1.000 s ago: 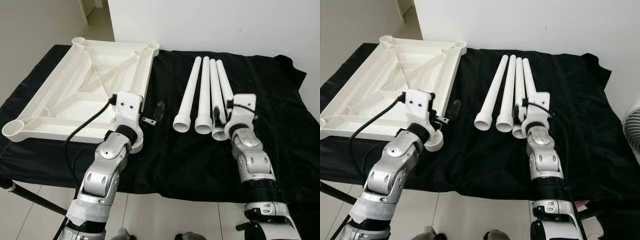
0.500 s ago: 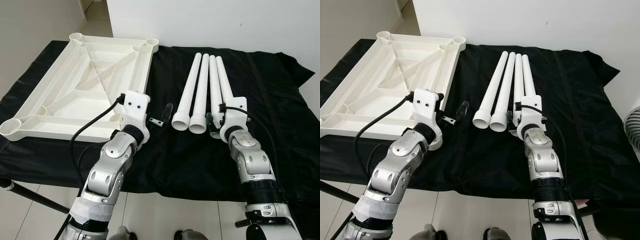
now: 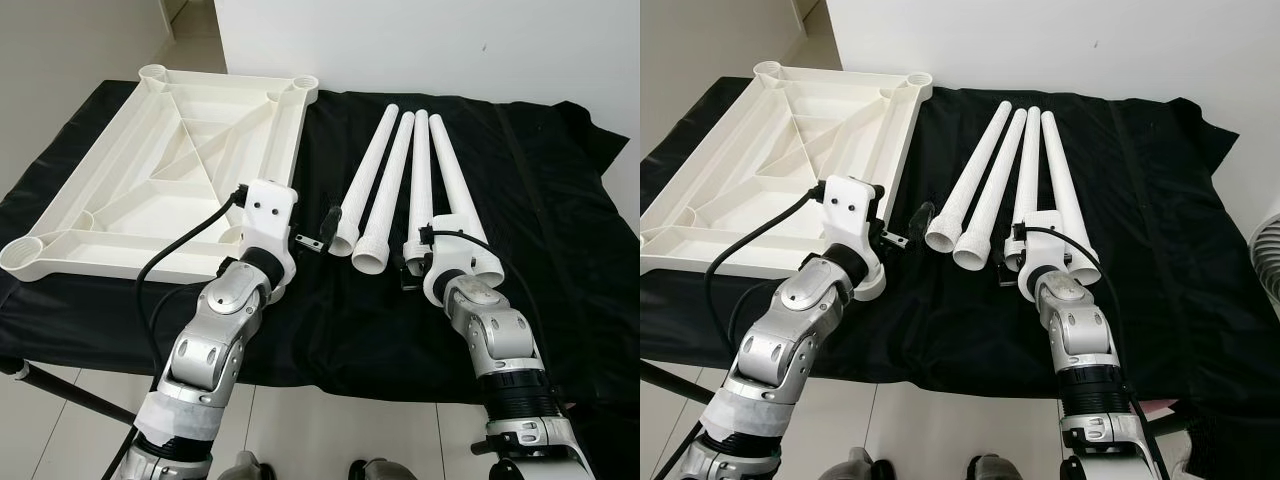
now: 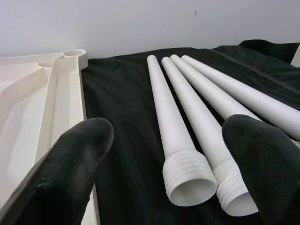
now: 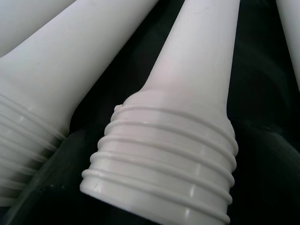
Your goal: Building children table
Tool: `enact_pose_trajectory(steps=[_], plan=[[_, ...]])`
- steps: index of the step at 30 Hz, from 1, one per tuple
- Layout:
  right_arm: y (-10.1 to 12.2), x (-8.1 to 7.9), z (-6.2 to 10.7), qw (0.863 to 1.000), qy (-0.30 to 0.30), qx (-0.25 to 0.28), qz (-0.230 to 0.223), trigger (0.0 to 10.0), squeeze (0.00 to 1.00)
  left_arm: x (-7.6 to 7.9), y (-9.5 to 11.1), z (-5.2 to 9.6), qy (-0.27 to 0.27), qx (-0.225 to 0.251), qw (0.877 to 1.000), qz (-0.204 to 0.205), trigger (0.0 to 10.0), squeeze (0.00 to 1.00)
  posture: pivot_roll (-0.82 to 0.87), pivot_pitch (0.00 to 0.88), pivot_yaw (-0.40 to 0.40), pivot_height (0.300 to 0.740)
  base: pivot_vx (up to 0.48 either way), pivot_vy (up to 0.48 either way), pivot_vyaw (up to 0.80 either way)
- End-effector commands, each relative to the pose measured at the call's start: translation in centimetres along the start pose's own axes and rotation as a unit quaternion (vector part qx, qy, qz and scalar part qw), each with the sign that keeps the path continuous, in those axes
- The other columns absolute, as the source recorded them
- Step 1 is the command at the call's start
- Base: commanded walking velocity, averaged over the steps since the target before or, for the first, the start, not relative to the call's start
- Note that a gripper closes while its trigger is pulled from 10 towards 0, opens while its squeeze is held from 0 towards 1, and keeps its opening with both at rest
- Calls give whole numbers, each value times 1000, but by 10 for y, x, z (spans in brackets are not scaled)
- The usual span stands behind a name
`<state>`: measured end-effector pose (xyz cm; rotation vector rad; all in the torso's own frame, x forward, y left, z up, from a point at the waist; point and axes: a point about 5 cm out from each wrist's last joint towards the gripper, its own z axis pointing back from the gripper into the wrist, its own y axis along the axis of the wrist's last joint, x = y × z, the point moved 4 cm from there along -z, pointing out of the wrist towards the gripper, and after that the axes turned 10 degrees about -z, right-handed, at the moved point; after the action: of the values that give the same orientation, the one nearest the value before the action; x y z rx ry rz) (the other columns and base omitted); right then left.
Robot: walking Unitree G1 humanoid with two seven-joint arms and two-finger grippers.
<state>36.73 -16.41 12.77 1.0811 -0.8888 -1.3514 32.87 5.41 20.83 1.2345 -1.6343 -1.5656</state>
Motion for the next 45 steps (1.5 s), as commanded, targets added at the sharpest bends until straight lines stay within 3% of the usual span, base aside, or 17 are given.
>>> enact_pose_trajectory(steps=[1,3,4,5,6,7,8,18,22,23,24,25,34,42,43,45], plan=[[-14,3,-1,999,-14,-26,-13,10000,0,3,0,-1,-30,2,1000,-4,10000,0,-128,106,55,740,0,0,0],[-15,3,-2,999,-20,-23,-15,10000,0,2,1,-2,-30,2,1000,-7,10000,0,-128,107,61,740,0,0,0],[-14,2,-2,1000,-17,-20,-16,7686,0,2,1,-3,-31,3,999,-7,10000,0,-128,107,61,740,0,0,0],[-14,2,-2,1000,-17,-20,-16,7686,0,2,1,-3,-31,3,999,-7,10000,0,-128,107,61,740,0,0,0],[-15,1,-1,999,-17,-19,-21,745,0,2,2,-3,-31,4,999,-10,10000,0,-128,107,61,740,0,0,0],[-15,1,-1,999,-17,-19,-21,745,0,2,2,-3,-31,4,999,-10,10000,0,-128,107,61,740,0,0,0],[-16,1,-2,999,-18,-19,-26,0,0,2,2,-3,-33,6,999,-14,10000,0,-125,109,67,740,0,0,0],[-19,-7,-1,999,-4,-17,-37,0,0,-2,8,-8,-33,15,999,-21,10000,0,-120,107,67,740,0,0,0],[-12,-10,0,999,-1,12,-49,0,0,0,12,-11,-39,24,999,-18,10000,0,-120,106,64,740,0,0,0],[-5,-10,2,998,0,36,-59,4667,0,1,13,-12,-43,27,999,-11,10000,0,-125,102,64,740,0,0,0],[2,-10,3,996,-2,60,-64,8510,0,1,15,-13,-47,31,998,-6,10000,0,-125,102,64,740,0,0,0],[11,-10,5,993,5,89,-72,10000,0,3,16,-14,-54,33,998,1,10000,0,-129,99,67,740,0,0,0],[32,-16,14,984,36,160,-75,10000,0,4,22,-17,-75,44,996,25,10000,0,-138,93,69,740,0,0,0],[51,-40,33,962,115,247,3,10000,0,3,32,-18,-104,58,988,96,10000,0,-142,75,67,740,0,0,0],[50,-43,35,959,126,253,15,10000,0,3,33,-18,-110,58,986,111,10000,957,-142,75,67,740,0,0,0],[50,-43,35,959,126,253,15,10000,0,3,33,-18,-110,58,986,111,10000,957,-142,75,67,740,0,0,0]])
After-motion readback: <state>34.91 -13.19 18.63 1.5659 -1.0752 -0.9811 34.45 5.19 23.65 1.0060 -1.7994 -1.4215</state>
